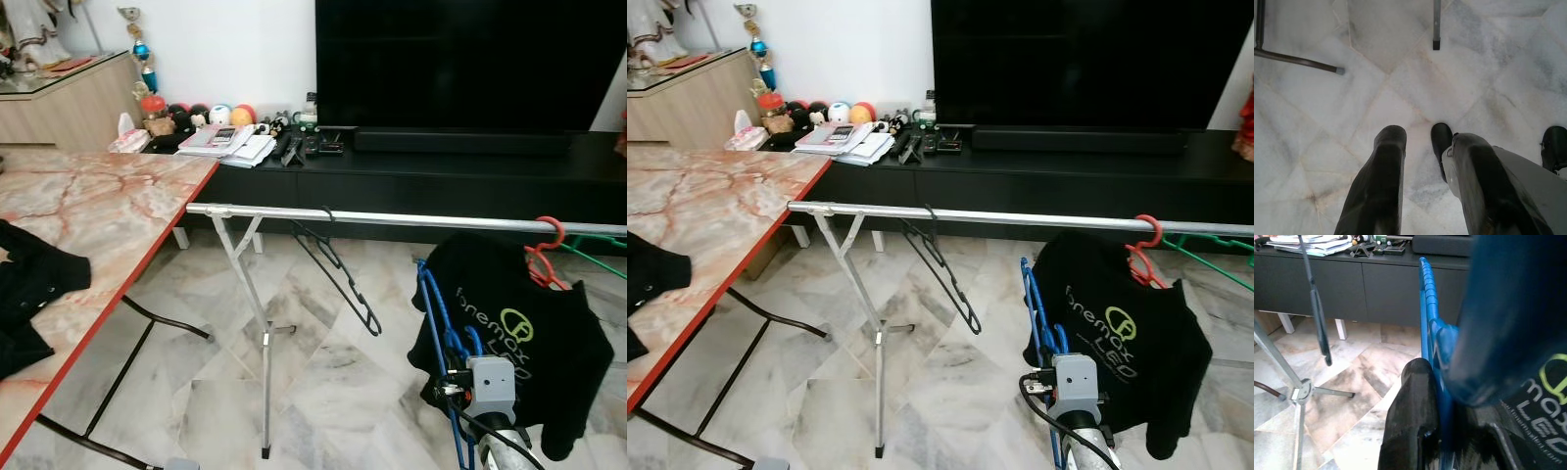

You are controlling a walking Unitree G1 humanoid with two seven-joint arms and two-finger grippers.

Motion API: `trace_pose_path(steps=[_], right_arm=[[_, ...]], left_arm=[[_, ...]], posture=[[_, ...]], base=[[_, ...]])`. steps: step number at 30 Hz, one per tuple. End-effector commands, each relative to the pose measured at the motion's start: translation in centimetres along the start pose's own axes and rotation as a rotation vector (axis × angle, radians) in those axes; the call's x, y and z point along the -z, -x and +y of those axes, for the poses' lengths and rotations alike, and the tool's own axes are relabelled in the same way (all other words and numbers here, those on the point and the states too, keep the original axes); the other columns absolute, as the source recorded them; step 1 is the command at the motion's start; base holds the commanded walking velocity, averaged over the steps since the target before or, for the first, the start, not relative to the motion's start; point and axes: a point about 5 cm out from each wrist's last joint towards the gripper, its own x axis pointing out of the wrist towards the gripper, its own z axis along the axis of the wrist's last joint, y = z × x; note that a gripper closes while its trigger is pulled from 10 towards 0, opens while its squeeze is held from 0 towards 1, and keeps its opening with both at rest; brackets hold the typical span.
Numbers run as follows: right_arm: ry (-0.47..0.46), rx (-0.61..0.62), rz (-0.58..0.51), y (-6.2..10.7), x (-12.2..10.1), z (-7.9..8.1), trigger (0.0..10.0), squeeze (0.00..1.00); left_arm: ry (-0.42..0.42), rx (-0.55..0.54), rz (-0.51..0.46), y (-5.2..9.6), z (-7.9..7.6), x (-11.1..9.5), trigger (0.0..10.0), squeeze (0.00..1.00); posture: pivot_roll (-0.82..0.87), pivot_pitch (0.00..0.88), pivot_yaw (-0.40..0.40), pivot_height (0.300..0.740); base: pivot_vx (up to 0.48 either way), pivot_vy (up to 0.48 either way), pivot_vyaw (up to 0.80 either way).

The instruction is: Hang hanger

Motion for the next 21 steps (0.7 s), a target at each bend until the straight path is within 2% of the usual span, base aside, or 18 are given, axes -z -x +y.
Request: trace_pose_path(steps=[1,21], right_arm=[[-0.005,0.01,-0.011,-0.05,-0.34,-0.11,10.0,0.0],[-0.011,-0.012,-0.004,-0.41,-0.58,0.75,10.0,0.0]], left_arm=[[0.016,-0.01,0.018,0.11,0.1,0.52,10.0,0.0],[0.019,-0.009,0.013,0.07,-0.04,0.43,10.0,0.0]], posture=[[-0.02,0.0,0.027,0.74],[-0.01,0.0,0.022,0.74]], base=[[0.0,0.0,0.0],[0.281,0.0,0.0]])
